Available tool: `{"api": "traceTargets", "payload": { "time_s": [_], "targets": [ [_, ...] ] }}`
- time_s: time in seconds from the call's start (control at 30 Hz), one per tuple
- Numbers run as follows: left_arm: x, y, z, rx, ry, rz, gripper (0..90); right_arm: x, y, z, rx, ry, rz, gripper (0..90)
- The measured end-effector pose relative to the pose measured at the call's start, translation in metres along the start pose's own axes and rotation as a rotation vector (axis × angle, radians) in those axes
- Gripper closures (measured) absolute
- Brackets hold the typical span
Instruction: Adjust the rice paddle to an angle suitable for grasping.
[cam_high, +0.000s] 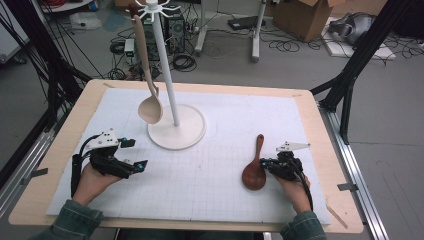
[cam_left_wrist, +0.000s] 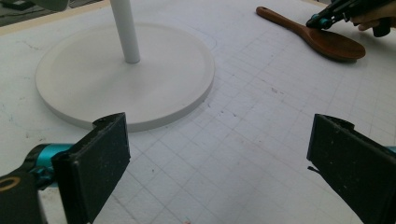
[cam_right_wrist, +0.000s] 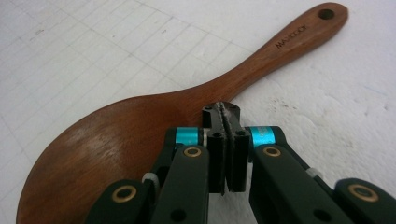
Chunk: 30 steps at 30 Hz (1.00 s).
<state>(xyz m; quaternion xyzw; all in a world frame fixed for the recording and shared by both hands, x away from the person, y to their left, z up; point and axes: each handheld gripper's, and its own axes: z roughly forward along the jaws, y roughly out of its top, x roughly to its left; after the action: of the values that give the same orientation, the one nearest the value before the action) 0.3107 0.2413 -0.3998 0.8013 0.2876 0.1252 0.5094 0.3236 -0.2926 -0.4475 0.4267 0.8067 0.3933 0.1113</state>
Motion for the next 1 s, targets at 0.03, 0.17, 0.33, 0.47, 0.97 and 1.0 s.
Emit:
{"api": "traceTargets", "payload": {
  "time_s": [0.03,0.17,0.33,0.47,0.97,1.0],
  "targets": [
    [0.000,0.000,0.000,0.000,0.000,-0.001,6.4,0.001,0.001,0.001,0.003,0.006,-0.004,89.5],
    [0.000,0.000,0.000,-0.001,0.000,-0.001,6.4,0.004,0.005,0.005,0.009,0.014,-0.017,89.6],
    [0.000,0.000,-0.001,0.001,0.000,0.001,6.4,0.008,0.010,0.010,0.023,0.030,-0.045,89.6],
    [0.000,0.001,-0.001,-0.004,0.003,-0.002,6.4,0.007,0.017,0.013,0.030,0.008,-0.044,89.6],
    [0.001,0.001,-0.004,-0.010,0.003,-0.003,6.4,0.010,0.041,0.033,0.035,0.011,-0.058,89.6],
    [0.001,0.001,-0.004,-0.010,0.002,-0.002,6.4,0.012,0.042,0.035,0.038,0.017,-0.062,89.7]
  ]
}}
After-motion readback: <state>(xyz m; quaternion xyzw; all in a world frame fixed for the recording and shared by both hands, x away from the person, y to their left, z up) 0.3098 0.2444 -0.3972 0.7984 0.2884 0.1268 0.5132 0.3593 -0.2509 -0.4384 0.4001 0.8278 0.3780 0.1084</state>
